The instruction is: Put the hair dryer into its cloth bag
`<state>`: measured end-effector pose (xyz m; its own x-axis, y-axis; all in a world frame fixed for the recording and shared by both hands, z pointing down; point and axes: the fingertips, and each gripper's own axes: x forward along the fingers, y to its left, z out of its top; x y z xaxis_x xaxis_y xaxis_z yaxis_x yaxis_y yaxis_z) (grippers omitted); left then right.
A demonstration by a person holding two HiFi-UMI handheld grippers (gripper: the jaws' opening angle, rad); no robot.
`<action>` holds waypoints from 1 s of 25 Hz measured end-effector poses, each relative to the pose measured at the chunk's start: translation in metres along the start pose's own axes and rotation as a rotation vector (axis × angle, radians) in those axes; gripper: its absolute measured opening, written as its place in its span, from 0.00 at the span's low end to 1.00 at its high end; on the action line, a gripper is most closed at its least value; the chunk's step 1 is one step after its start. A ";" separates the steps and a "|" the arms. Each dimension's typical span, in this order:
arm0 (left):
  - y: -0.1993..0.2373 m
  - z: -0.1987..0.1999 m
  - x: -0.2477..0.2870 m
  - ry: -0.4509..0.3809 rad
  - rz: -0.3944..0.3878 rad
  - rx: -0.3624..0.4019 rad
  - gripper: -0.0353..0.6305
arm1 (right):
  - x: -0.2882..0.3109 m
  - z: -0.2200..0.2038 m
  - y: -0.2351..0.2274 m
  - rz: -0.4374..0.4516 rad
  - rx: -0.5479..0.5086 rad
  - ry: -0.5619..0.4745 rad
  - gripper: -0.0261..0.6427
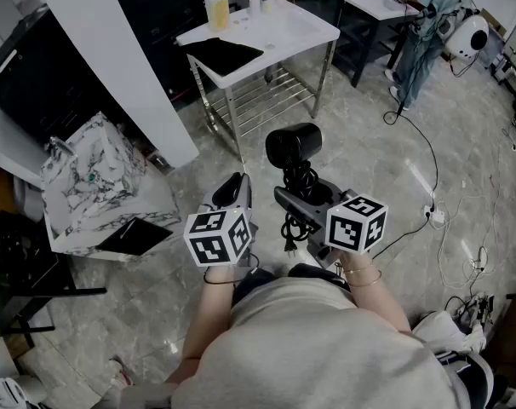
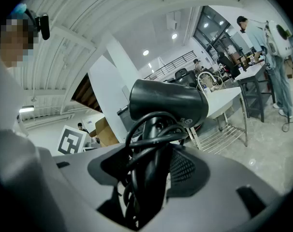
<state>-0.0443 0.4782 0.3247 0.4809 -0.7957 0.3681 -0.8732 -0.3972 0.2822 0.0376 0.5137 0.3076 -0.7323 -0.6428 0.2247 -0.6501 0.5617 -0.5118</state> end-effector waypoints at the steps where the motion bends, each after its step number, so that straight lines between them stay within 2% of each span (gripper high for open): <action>1: 0.000 0.001 0.001 -0.001 -0.002 0.000 0.13 | 0.001 0.000 0.000 0.001 -0.001 0.001 0.40; 13: -0.005 -0.006 0.011 0.027 -0.014 0.000 0.13 | 0.005 -0.006 -0.008 0.008 0.014 0.018 0.40; 18: -0.005 -0.008 0.012 0.023 -0.019 -0.014 0.13 | 0.004 -0.005 -0.006 0.061 0.095 0.008 0.40; 25: -0.023 -0.019 0.021 0.042 -0.019 -0.008 0.13 | -0.017 -0.008 -0.026 0.049 0.119 0.017 0.40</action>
<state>-0.0122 0.4797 0.3429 0.5000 -0.7683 0.3996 -0.8636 -0.4080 0.2962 0.0646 0.5144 0.3240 -0.7665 -0.6067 0.2108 -0.5857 0.5255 -0.6172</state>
